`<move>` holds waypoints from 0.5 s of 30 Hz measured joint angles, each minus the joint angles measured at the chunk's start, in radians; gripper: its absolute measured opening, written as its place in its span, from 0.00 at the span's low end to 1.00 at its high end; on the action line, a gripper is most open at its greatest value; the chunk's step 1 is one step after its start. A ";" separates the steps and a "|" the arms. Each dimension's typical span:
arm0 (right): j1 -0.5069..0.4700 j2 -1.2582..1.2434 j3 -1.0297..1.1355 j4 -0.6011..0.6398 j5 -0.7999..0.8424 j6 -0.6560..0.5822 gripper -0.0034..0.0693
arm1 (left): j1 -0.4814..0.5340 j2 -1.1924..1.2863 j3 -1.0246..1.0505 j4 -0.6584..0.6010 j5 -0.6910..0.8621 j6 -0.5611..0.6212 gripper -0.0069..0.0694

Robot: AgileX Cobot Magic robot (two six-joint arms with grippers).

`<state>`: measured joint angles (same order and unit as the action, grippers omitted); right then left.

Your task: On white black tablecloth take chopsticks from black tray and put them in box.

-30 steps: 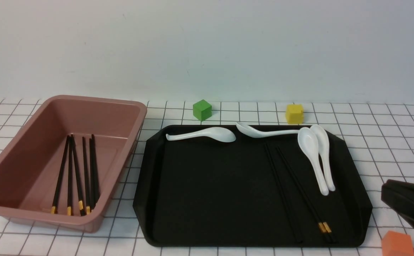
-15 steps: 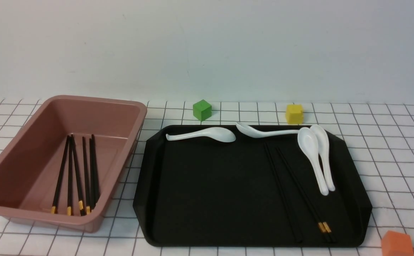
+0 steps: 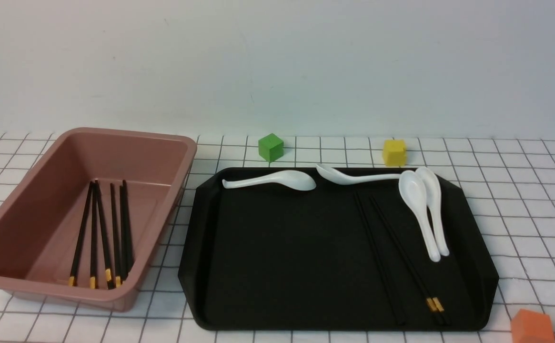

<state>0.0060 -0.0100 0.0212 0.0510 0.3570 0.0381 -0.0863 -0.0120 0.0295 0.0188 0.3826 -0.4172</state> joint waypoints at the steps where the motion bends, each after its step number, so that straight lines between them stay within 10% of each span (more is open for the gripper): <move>1: 0.000 0.000 0.000 0.000 0.000 0.000 0.12 | 0.000 0.000 0.000 0.000 0.001 0.000 0.38; 15: -0.001 0.000 -0.003 0.005 0.011 0.000 0.13 | 0.000 0.000 0.000 0.000 0.002 0.000 0.39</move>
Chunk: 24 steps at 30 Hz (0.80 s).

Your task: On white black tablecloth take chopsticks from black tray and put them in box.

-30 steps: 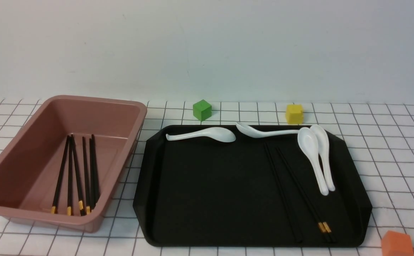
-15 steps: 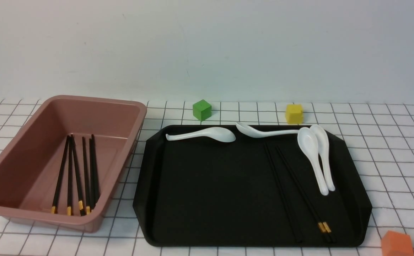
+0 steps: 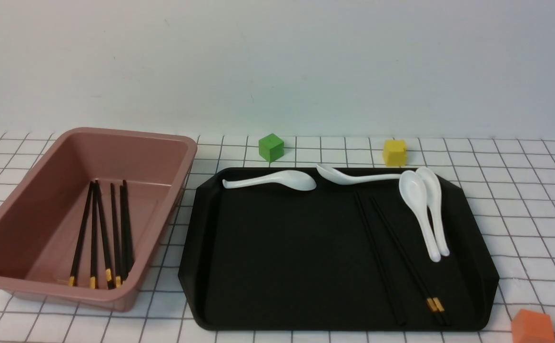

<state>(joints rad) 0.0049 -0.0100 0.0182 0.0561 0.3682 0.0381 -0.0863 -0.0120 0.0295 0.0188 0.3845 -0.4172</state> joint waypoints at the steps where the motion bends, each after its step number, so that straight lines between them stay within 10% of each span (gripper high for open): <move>1: 0.000 0.000 0.000 0.000 0.000 0.000 0.14 | 0.000 0.000 0.000 0.000 0.000 0.000 0.39; 24: 0.000 0.000 0.000 0.000 0.000 0.000 0.17 | 0.000 0.000 0.000 0.000 0.000 0.000 0.40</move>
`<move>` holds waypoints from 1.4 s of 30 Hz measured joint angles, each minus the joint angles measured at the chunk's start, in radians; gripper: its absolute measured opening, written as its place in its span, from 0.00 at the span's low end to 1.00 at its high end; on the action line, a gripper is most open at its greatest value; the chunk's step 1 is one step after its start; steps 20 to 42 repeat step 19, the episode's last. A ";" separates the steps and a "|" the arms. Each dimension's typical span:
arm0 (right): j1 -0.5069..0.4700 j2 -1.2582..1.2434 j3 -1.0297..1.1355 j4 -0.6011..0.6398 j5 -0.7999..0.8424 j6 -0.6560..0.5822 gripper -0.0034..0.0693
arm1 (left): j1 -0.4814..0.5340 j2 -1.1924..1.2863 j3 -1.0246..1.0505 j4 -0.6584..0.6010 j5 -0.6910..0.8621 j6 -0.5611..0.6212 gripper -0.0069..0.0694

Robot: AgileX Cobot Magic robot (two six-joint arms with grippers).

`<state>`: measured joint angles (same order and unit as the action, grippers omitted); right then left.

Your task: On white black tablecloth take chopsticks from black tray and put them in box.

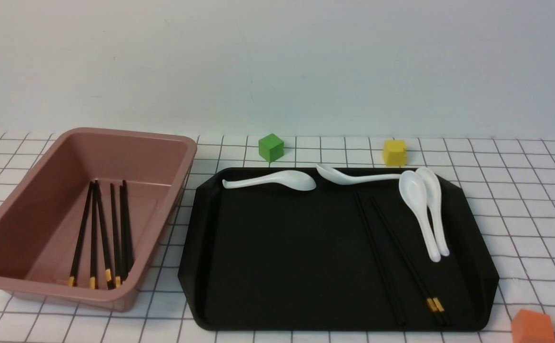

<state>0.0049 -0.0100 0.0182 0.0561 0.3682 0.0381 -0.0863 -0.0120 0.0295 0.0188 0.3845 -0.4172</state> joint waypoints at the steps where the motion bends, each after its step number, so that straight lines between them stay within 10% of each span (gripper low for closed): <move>1: 0.000 0.000 0.000 0.000 0.000 0.000 0.17 | 0.000 0.000 0.000 0.000 0.000 0.000 0.40; 42: 0.000 0.000 0.000 0.000 0.000 0.000 0.19 | 0.000 0.000 0.000 0.000 0.000 0.000 0.40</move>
